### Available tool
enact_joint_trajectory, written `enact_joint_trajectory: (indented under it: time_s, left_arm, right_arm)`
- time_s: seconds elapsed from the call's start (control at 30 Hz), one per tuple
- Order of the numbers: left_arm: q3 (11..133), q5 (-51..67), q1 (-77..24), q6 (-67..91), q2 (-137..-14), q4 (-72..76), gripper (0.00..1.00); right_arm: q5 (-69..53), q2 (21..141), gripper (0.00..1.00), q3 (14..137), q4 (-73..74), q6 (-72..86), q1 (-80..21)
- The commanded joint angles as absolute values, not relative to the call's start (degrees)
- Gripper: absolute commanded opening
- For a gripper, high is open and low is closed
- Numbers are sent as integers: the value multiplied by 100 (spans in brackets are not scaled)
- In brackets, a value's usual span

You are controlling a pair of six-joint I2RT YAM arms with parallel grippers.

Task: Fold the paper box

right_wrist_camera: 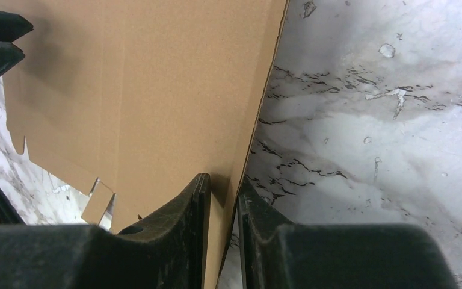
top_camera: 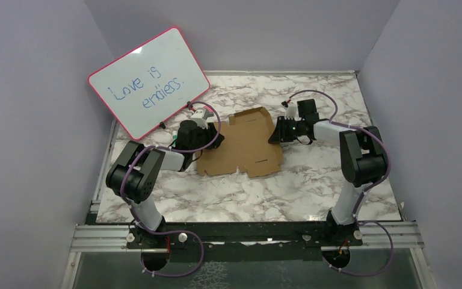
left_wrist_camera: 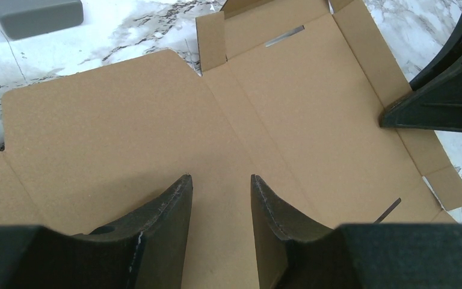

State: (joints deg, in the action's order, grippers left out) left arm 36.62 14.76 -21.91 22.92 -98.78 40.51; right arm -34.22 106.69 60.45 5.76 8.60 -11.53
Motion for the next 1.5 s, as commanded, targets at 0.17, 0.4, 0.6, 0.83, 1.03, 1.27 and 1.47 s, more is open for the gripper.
enact_joint_trajectory:
  time_s: [0.17,0.4,0.6,0.83,1.03,1.27,1.47]
  left_arm:
    - [3597,1538,-2206,2259,-9683,4029,42]
    - [3568,1547,-2206,2250,-9678,4017,42]
    - [3568,1538,-2206,2242,-9683,4013,41]
    - [3590,1555,-2206,2248,-9712,4008,41]
    - [3608,1563,-2206,2250,-9738,4008,41]
    - [3645,1622,-2206,2300,-9605,4003,41]
    - [3699,1680,-2123,2354,-9149,3889,42]
  right_arm:
    - [-3548,10485,30,6179,743,659,-1124]
    - [-3458,10447,33,6197,747,677,-1125]
    - [-3175,10338,38,6177,724,737,-1115]
    - [-3239,10385,35,6195,677,788,-1072]
    - [-3218,10378,21,6233,756,621,-1068]
    - [-2972,10198,1,6541,1181,227,-1093]
    - [-2592,9872,1,6990,1725,-606,-1423]
